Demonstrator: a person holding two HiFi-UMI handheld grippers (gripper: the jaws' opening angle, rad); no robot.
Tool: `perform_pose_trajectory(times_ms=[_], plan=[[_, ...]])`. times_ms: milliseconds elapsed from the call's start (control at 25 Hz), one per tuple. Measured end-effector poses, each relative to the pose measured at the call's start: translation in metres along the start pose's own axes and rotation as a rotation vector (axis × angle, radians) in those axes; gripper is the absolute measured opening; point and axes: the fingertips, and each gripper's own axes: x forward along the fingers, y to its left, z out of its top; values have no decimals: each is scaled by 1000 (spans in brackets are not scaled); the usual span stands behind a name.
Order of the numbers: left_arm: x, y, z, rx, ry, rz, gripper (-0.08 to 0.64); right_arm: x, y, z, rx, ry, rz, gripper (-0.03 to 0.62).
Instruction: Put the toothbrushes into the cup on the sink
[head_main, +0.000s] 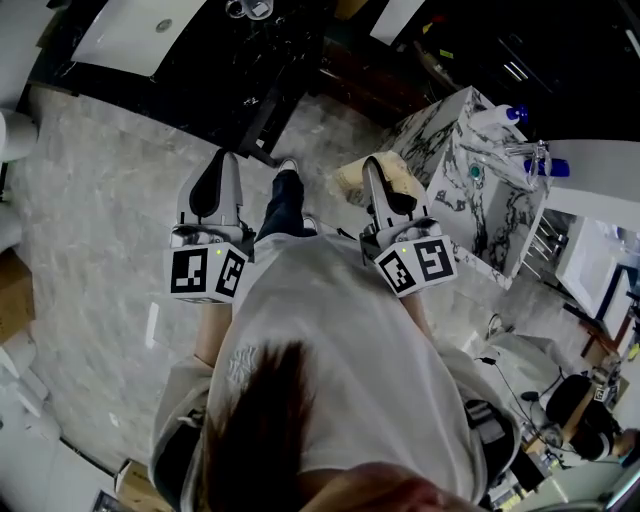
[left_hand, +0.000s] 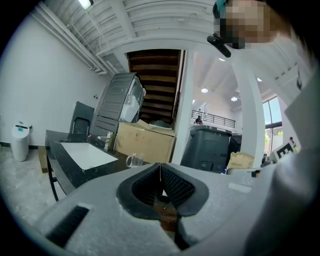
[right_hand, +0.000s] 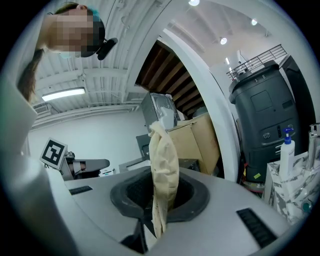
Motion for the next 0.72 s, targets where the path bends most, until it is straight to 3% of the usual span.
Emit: perform_pose_trajectory(times_ms=[400, 720], plan=[[90, 57, 35, 22, -6, -10, 17, 98, -20, 41, -26, -29, -13, 52], [144, 92, 48, 19, -4, -28, 17, 158, -32, 51, -25, -32, -32, 52]])
